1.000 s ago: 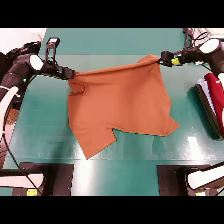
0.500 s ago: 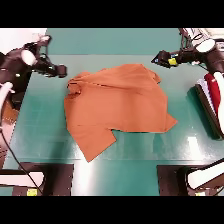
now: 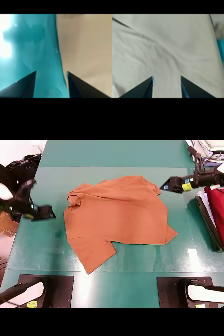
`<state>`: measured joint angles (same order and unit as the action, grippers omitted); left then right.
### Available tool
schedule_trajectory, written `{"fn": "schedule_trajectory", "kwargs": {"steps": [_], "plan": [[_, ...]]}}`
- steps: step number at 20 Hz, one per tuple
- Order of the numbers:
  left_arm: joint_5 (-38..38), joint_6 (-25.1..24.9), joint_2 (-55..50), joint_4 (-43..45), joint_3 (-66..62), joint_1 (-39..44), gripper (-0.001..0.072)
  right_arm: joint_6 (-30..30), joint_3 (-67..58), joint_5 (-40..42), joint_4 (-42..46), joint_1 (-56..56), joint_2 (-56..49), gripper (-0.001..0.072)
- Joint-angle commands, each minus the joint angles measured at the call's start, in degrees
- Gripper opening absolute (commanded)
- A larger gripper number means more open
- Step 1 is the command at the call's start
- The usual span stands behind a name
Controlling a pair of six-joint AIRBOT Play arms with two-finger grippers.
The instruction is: Fold the shirts.
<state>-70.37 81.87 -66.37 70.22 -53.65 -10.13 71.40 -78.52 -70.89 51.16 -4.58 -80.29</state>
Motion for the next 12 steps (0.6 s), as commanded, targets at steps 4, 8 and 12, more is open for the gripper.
{"fn": "schedule_trajectory", "kwargs": {"steps": [4, 8, 12], "plan": [[5.18, -2.93, 5.25, -13.77, 20.15, -0.61, 0.0462, -1.01, 11.74, 0.85, -0.2, 0.46, 9.22, 0.0379], [9.2, -7.32, 5.25, -19.74, 22.12, -0.61, 0.0462, -1.01, 12.33, 0.85, -0.17, 0.46, 11.3, 0.0379], [12.15, -7.23, 5.25, -20.24, 23.02, 0.33, 0.0461, -0.98, 12.33, 0.72, -0.13, 0.48, 12.41, 0.0379]]}}
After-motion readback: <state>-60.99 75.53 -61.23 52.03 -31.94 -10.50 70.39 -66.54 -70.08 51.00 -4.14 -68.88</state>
